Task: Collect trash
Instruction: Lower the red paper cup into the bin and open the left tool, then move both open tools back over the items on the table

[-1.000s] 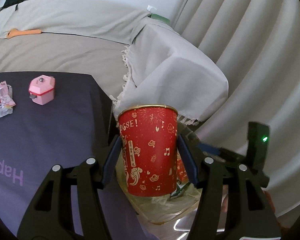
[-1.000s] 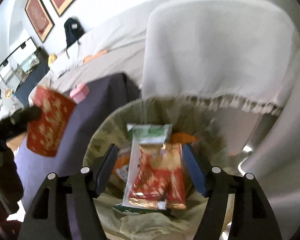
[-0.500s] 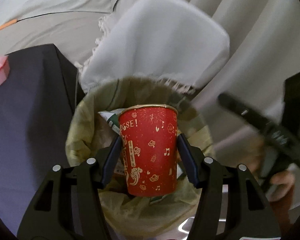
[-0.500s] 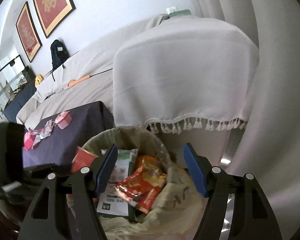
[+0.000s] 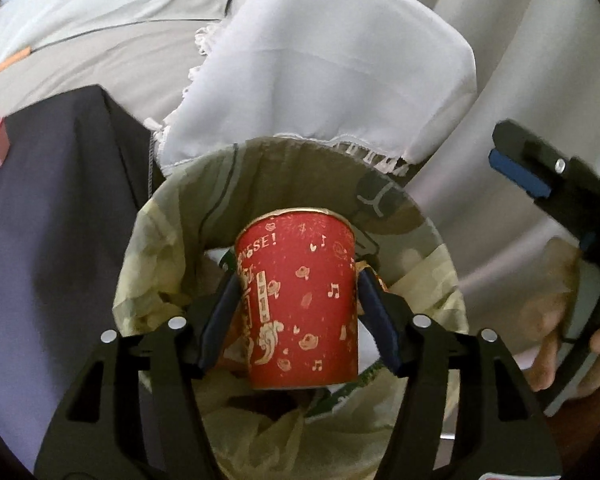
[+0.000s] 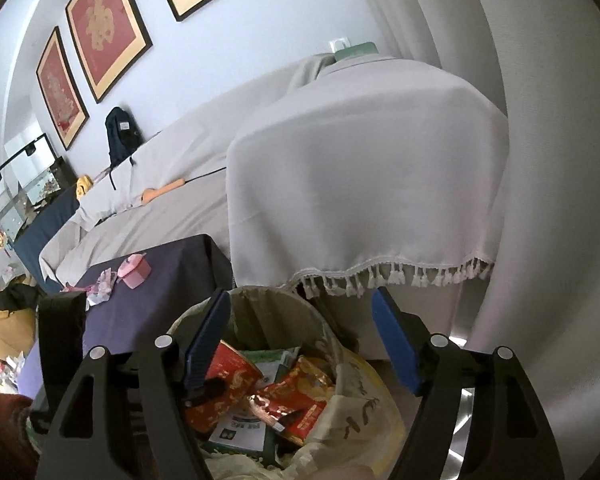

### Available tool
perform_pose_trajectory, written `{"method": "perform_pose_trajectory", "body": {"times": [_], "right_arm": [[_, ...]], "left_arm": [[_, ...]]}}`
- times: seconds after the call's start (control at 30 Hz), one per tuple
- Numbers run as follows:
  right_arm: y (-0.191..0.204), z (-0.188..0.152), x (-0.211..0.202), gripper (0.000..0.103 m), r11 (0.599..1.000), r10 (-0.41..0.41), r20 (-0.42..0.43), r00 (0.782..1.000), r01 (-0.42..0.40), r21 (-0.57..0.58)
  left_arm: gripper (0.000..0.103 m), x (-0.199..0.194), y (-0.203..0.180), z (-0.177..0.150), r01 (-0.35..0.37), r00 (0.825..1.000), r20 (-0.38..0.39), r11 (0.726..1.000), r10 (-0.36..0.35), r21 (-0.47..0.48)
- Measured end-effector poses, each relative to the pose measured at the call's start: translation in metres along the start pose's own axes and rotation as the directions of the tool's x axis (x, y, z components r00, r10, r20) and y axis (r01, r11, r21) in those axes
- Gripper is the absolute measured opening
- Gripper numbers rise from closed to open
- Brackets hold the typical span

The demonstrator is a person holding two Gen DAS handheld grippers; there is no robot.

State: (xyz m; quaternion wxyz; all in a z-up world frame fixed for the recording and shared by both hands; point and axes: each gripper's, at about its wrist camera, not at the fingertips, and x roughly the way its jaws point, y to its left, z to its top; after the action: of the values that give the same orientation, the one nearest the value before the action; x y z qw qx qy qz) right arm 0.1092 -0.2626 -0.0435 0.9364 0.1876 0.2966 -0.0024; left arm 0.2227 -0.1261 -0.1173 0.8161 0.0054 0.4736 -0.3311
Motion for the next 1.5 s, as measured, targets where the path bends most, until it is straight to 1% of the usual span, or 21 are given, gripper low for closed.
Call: {"method": "perform_pose_trajectory", "body": {"times": [0.07,0.17,0.33,0.4,0.47,0.53,0.6,0.63,0.7,0.73,0.77,0.83,0.97,1.0,1.1,1.2,1.23,1.3,1.37,1.4,1.5], "right_arm": [[0.003,0.001,0.001,0.069,1.000,0.000,-0.008,1.000,0.000,-0.007],[0.011,0.001,0.000,0.069,0.999,-0.015,-0.010,1.000,0.015,-0.032],[0.026,0.000,0.002,0.069,0.999,0.006,-0.015,1.000,-0.006,-0.052],[0.035,0.000,0.004,0.069,0.998,0.010,-0.023,1.000,-0.012,-0.070],[0.045,-0.002,0.008,0.069,0.995,0.040,-0.041,0.998,-0.044,-0.091],[0.060,-0.005,0.012,0.069,0.990,0.065,-0.048,0.997,-0.071,-0.121],[0.074,-0.007,0.016,0.069,0.986,0.078,-0.056,0.995,-0.086,-0.146],[0.082,-0.009,0.019,0.069,0.983,0.085,-0.062,0.994,-0.094,-0.155],[0.104,-0.012,0.028,0.069,0.978,0.096,-0.081,0.992,-0.109,-0.178],[0.113,-0.014,0.032,0.069,0.976,0.094,-0.088,0.992,-0.110,-0.189],[0.127,-0.016,0.038,0.069,0.972,0.091,-0.097,0.991,-0.110,-0.208],[0.150,-0.019,0.049,0.069,0.964,0.078,-0.111,0.991,-0.103,-0.244],[0.190,-0.024,0.082,0.069,0.948,0.100,-0.189,0.977,-0.152,-0.281],[0.202,-0.026,0.093,0.069,0.942,0.117,-0.220,0.969,-0.178,-0.283],[0.237,-0.029,0.120,0.069,0.927,0.131,-0.275,0.952,-0.216,-0.307],[0.265,-0.027,0.137,0.069,0.915,0.139,-0.275,0.951,-0.230,-0.332],[0.270,-0.027,0.140,0.069,0.914,0.144,-0.273,0.951,-0.234,-0.333],[0.280,-0.025,0.149,0.069,0.912,0.161,-0.274,0.948,-0.249,-0.327],[0.285,-0.023,0.156,0.069,0.911,0.173,-0.290,0.941,-0.265,-0.317],[0.286,-0.023,0.160,0.069,0.911,0.172,-0.300,0.938,-0.267,-0.315],[0.285,-0.024,0.167,0.069,0.910,0.168,-0.320,0.932,-0.271,-0.313]], "left_arm": [[0.064,-0.009,0.005,0.000,0.008,1.000,0.017,1.000,-0.008,-0.021],[0.065,-0.028,0.010,-0.003,0.023,0.999,0.047,0.999,-0.021,-0.034],[0.066,-0.066,0.026,-0.004,0.044,0.992,0.117,0.996,-0.035,-0.072],[0.066,-0.087,0.038,-0.008,0.018,0.986,0.164,0.997,-0.004,-0.082],[0.066,-0.105,0.052,-0.013,-0.034,0.977,0.207,0.996,0.051,-0.084],[0.066,-0.123,0.070,-0.019,-0.097,0.962,0.245,0.990,0.119,-0.099],[0.066,-0.141,0.098,-0.026,-0.166,0.943,0.267,0.975,0.200,-0.144],[0.066,-0.151,0.118,-0.030,-0.204,0.931,0.267,0.961,0.249,-0.184],[0.066,-0.169,0.150,-0.038,-0.250,0.911,0.267,0.936,0.313,-0.247],[0.066,-0.178,0.166,-0.041,-0.273,0.898,0.269,0.920,0.348,-0.281],[0.066,-0.190,0.188,-0.047,-0.297,0.879,0.273,0.897,0.391,-0.327],[0.066,-0.210,0.224,-0.054,-0.312,0.856,0.277,0.863,0.437,-0.397],[0.066,-0.237,0.273,-0.064,-0.310,0.837,0.296,0.845,0.459,-0.435],[0.066,-0.241,0.280,-0.064,-0.309,0.837,0.299,0.847,0.458,-0.431],[0.066,-0.251,0.298,-0.055,-0.300,0.851,0.309,0.875,0.425,-0.380],[0.066,-0.254,0.303,-0.035,-0.313,0.871,0.313,0.918,0.379,-0.242],[0.066,-0.252,0.304,-0.023,-0.322,0.880,0.307,0.931,0.362,-0.174],[0.066,-0.240,0.304,-0.005,-0.337,0.897,0.278,0.939,0.343,-0.070],[0.066,-0.223,0.314,0.015,-0.367,0.905,0.235,0.930,0.355,0.006],[0.066,-0.216,0.323,0.022,-0.376,0.906,0.215,0.926,0.366,0.008],[0.066,-0.193,0.356,0.039,-0.349,0.929,0.108,0.936,0.353,-0.056]]}}
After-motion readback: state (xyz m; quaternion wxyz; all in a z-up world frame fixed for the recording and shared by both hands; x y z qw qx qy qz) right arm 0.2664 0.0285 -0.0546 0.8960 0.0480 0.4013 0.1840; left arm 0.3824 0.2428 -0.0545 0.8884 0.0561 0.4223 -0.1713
